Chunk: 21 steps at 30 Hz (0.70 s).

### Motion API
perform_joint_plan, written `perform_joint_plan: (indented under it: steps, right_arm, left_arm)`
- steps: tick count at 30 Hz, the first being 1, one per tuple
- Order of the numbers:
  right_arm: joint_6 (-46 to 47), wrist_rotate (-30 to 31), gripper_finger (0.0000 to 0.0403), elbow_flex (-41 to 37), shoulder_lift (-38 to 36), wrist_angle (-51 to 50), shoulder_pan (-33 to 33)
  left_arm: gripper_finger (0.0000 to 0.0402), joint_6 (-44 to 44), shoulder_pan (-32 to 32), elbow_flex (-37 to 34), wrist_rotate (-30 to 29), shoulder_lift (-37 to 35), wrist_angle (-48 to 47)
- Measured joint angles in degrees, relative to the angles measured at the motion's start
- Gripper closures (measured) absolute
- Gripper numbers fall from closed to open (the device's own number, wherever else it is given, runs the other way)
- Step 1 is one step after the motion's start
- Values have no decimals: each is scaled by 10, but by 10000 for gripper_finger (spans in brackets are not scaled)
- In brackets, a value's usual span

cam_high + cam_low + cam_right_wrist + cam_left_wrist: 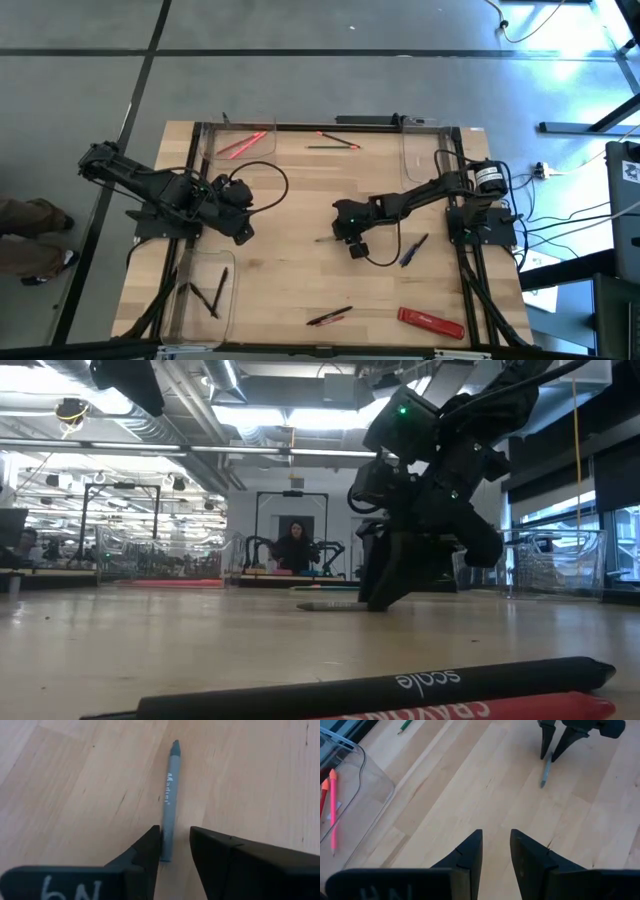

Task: Sort crayons/erasers/pens/pencils in bins
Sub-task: Put the gray crayon into the top right transparent bin

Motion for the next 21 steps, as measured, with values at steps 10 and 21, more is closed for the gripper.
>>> perform_joint_plan:
  steps: [10, 21]
  right_arm:
    - [-2, 1, 329, 0, 0, 0, -1]
    - [-1, 1, 364, -1, 0, 0, -1]
  left_arm:
    - [310, 0, 0, 0, 0, 0, 0]
    - [310, 0, 0, 0, 0, 0, 0]
